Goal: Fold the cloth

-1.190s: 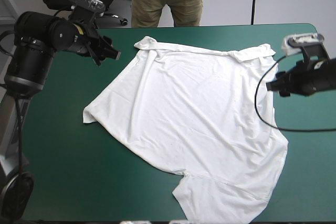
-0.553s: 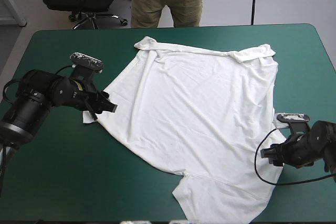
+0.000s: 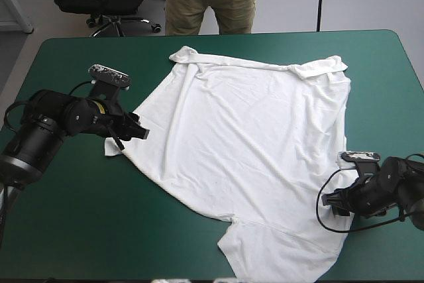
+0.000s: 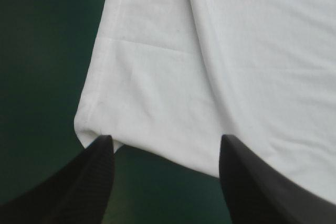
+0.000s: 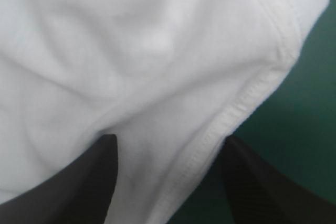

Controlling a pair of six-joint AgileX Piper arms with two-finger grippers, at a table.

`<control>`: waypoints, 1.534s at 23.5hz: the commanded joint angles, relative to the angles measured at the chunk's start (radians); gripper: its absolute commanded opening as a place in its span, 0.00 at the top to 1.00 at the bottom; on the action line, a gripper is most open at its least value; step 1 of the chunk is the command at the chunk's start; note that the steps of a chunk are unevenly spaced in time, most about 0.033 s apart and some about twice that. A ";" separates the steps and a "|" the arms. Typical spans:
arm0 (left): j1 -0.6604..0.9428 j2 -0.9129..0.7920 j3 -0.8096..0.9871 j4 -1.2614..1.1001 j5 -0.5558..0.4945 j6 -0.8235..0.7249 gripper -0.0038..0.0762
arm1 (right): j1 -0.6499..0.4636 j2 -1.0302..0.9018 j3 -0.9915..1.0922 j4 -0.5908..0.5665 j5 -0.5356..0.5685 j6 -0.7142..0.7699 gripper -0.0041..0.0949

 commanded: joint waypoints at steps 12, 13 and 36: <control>-0.003 -0.031 -0.024 0.002 -0.006 0.002 0.42 | 0.180 0.125 -0.027 -0.119 -0.144 0.171 0.97; -0.003 -0.036 -0.024 0.004 0.005 0.002 0.42 | 0.149 0.125 -0.053 -0.194 -0.144 0.216 0.97; -0.003 -0.164 -0.032 0.171 0.049 -0.028 0.43 | -0.444 0.840 -1.276 -0.449 -0.172 0.168 0.98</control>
